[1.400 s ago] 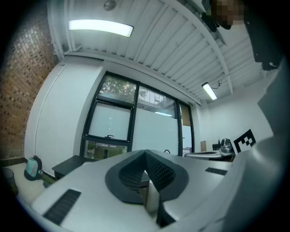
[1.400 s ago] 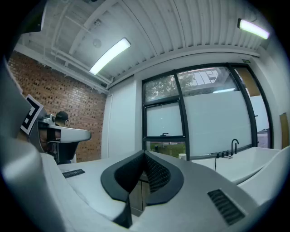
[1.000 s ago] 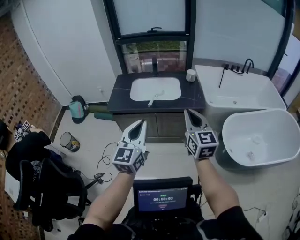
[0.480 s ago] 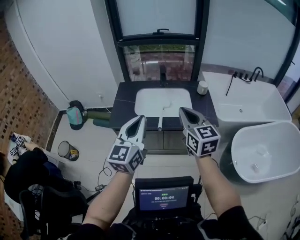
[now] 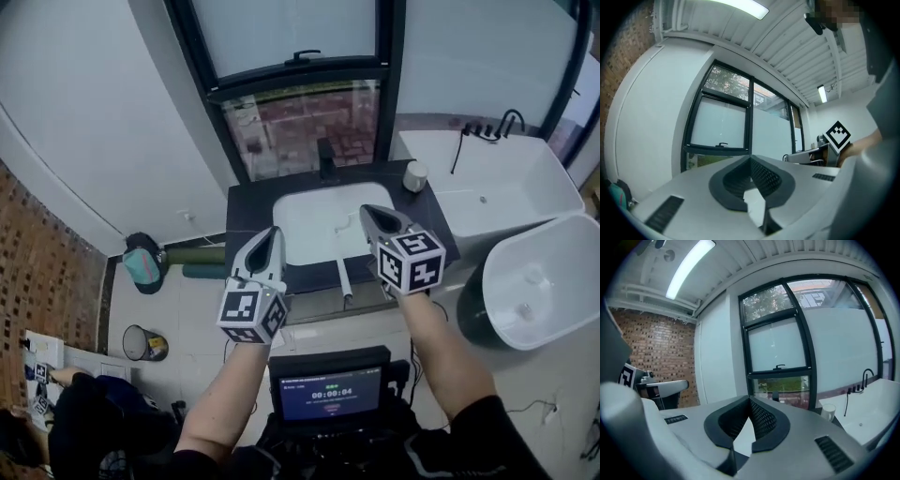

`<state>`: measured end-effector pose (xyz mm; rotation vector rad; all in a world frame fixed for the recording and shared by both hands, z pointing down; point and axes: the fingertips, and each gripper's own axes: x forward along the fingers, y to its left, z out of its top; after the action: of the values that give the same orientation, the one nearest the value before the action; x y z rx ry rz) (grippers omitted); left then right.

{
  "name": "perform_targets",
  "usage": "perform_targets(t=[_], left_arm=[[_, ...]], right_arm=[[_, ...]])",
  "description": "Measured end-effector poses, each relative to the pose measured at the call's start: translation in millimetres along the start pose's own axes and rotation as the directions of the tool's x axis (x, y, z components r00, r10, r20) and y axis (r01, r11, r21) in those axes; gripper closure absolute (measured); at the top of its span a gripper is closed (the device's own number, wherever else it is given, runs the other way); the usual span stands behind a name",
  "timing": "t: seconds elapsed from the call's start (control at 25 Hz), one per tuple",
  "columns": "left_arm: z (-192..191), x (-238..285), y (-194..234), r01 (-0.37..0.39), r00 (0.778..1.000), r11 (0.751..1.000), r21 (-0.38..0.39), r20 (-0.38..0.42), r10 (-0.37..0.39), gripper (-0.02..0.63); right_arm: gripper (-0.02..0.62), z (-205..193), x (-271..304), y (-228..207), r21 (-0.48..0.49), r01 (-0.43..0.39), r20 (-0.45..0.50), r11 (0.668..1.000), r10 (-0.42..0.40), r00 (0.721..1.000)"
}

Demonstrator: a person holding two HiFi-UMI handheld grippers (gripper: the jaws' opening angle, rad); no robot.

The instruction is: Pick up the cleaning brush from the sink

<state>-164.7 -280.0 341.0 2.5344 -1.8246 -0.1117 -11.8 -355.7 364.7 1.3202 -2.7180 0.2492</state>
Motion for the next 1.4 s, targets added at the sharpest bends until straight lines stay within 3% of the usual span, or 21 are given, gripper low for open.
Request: perform_targets(t=[0.12,0.24,0.32,0.4,0.56,0.64,0.72,1.0,1.08,1.24,1.4], left_arm=[[-16,23,72,0.005,1.000,1.000,0.022,-0.026,-0.004,0.606],[-41,50,134,0.043,0.993,0.999,-0.011,-0.114,-0.044,0.605],[-63,69,167,0.031,0.982,0.999,-0.020,-0.187,-0.034,0.606],[-85,83,186,0.022,0.969,0.999,-0.031,-0.245,-0.029,0.605],[-124,108,211,0.010,0.941,0.998,-0.064,-0.336,-0.031,0.604],[-144,119,228,-0.018,0.923,0.996,-0.085,-0.384,-0.016,0.604],[-163,128,241,-0.042,0.904,0.994,-0.101,-0.427,-0.005,0.604],[-203,149,249,-0.055,0.877,0.986,-0.156,-0.479,-0.027,0.604],[-208,151,248,-0.053,0.874,0.985,-0.163,-0.485,-0.033,0.604],[-224,155,252,-0.067,0.866,0.984,-0.163,-0.500,-0.024,0.604],[-244,151,265,-0.115,0.846,0.982,-0.150,-0.534,0.017,0.604]], right_arm=[[0.584,-24,61,5,0.062,0.065,-0.055,0.996,-0.061,0.997],[0.584,-52,119,8,0.100,0.129,-0.143,0.987,-0.114,0.983],[0.584,-71,153,8,0.152,0.134,-0.206,0.979,-0.102,0.973],[0.505,-95,177,6,0.189,0.132,-0.279,0.973,-0.076,0.957],[0.505,-141,209,-11,0.218,0.175,-0.402,0.960,-0.076,0.913],[0.505,-166,229,-17,0.224,0.180,-0.478,0.958,-0.053,0.877],[0.427,-193,243,-26,0.245,0.194,-0.562,0.950,-0.024,0.827],[0.423,-276,260,-42,0.264,0.270,-0.780,0.926,0.040,0.624],[0.423,-290,263,-45,0.253,0.287,-0.807,0.924,0.038,0.590],[0.423,-314,274,-52,0.254,0.323,-0.836,0.912,0.039,0.548],[0.423,-335,277,-51,0.233,0.333,-0.877,0.914,0.049,0.479]])
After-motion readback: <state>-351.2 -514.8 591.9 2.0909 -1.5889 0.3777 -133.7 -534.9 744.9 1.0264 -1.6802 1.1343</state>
